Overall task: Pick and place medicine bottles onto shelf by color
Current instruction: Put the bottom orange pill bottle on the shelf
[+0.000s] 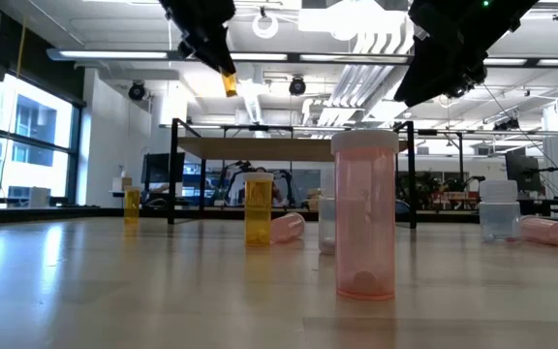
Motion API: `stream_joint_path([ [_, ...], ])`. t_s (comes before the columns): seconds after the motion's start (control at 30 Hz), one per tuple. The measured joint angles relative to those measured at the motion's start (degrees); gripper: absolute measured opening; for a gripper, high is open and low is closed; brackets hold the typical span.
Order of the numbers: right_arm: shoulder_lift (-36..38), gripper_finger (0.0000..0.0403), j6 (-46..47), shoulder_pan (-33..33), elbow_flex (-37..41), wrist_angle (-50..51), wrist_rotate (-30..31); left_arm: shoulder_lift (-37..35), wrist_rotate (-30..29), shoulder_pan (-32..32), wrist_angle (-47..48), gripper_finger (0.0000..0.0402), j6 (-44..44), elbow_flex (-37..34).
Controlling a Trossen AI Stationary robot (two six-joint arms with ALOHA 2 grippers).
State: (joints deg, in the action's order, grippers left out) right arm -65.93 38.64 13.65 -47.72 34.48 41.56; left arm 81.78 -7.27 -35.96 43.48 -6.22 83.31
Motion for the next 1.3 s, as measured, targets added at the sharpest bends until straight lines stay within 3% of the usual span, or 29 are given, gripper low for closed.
stream_joint_path([
  [0.27, 0.0, 0.0178, 0.4, 0.0, 0.0, 0.0, 0.0, 7.5, 1.2, -5.5, 4.7, 0.0108, 1.1, 4.3],
  [0.6, 0.0, 0.0178, 0.0, 0.0, 0.0, 0.0, 0.0, 12.9, 2.6, -8.7, 6.5, 0.0108, 1.8, 4.4],
  [1.3, 0.0, 0.0178, 0.1, 0.0, 0.0, 0.0, 0.0, 14.9, 2.6, -12.5, 6.1, 0.0108, 5.6, 4.5],
])
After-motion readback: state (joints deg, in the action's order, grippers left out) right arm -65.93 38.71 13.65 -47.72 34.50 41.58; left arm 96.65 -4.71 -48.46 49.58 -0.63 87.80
